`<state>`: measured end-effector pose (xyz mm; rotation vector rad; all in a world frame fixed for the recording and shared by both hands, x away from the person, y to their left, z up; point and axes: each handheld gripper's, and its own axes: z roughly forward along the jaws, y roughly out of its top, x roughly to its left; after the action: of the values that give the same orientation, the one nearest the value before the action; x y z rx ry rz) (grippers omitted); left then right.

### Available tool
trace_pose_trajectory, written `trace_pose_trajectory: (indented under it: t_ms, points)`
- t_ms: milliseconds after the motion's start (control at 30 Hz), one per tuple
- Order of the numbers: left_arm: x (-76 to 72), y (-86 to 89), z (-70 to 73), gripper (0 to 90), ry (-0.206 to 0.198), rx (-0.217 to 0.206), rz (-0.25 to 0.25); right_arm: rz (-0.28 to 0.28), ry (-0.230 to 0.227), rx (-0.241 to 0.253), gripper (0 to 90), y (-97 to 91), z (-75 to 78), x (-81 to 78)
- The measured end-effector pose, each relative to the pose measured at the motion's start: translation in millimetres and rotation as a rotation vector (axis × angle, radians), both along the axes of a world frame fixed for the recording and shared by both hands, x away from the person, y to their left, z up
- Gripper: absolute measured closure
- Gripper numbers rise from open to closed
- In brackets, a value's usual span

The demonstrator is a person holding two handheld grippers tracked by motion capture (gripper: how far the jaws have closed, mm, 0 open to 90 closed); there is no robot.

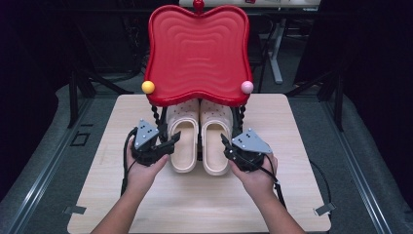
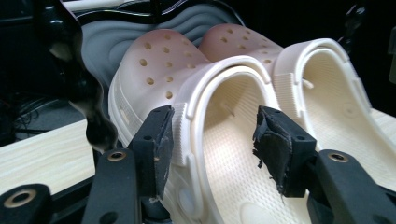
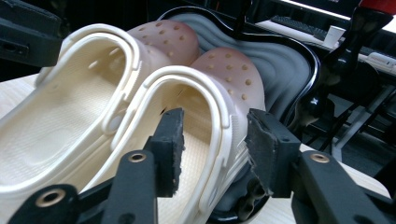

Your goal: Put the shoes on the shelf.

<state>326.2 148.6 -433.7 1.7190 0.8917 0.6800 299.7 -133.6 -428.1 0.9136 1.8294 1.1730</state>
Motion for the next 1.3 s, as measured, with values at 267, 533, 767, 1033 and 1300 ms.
trace_pose_trajectory:
  t_ms: [267,533,767,1033,1300]
  points:
    - [-18.5,9.4,-5.5,53.1,0.019,-0.007,-0.023,0.031,0.018,-0.009,60.8,-6.1,-8.3,-21.6]
    - [-41.0,15.9,-18.5,57.4,0.027,0.022,-0.059,0.083,0.064,0.049,61.2,-18.7,-16.2,-42.3]
    - [-68.7,13.8,-34.3,58.7,0.03,0.054,-0.067,0.109,0.075,0.057,71.2,-19.8,-32.2,-64.2]
    - [-83.9,15.6,-59.0,82.5,0.065,0.065,-0.068,0.139,0.188,0.09,87.4,-17.8,-59.8,-74.2]
    - [-79.1,4.1,-82.7,90.0,0.114,0.108,-0.108,0.152,0.268,0.073,90.0,-6.2,-81.6,-63.4]
